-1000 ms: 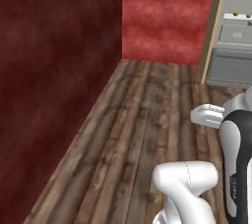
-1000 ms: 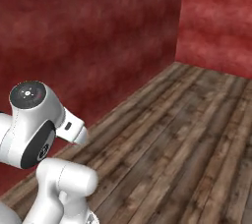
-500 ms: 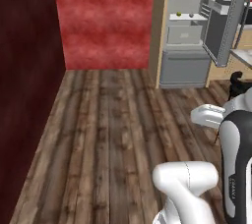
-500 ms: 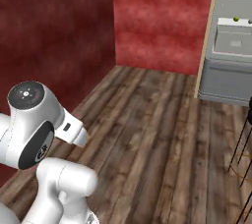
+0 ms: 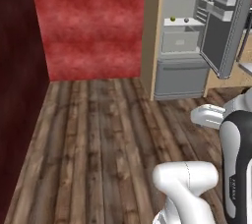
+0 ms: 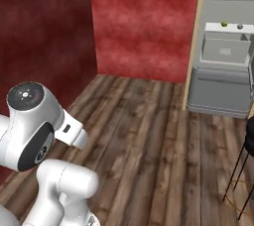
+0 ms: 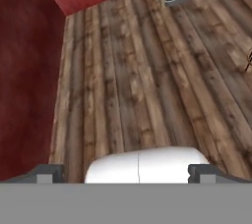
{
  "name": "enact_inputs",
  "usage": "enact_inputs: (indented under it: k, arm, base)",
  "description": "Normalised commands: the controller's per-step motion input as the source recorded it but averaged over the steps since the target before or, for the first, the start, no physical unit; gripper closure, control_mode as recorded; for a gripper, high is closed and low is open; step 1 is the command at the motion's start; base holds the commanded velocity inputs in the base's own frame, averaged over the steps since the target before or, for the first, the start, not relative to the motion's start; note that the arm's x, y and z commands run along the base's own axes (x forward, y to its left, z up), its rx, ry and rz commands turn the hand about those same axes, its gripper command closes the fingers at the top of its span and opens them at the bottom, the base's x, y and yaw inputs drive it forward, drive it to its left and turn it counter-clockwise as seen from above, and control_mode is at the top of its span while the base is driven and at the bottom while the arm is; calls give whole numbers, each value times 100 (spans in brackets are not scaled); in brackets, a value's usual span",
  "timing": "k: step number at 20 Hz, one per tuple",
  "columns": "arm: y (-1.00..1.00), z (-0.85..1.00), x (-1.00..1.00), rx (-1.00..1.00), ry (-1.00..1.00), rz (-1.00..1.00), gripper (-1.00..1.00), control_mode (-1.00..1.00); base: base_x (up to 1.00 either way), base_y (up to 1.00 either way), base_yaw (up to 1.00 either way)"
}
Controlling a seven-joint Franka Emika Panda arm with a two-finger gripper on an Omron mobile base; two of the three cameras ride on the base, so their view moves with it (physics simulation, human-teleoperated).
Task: Pick the egg and butter from the fridge and place them by the bowl for mixing.
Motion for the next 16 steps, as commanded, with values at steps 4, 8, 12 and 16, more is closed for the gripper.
enact_inputs:
  k: [4,8,12,16]
  arm:
    - [0,0,0,0,0,0,-100,100]
    - [0,0,0,0,0,0,-100,100]
    - [0,0,0,0,0,0,-100,100]
    - [0,0,0,0,0,0,-100,100]
  base:
    - [100,0,-9]
    - [100,0,-9]
    - [100,0,-8]
    - [100,-2,-5]
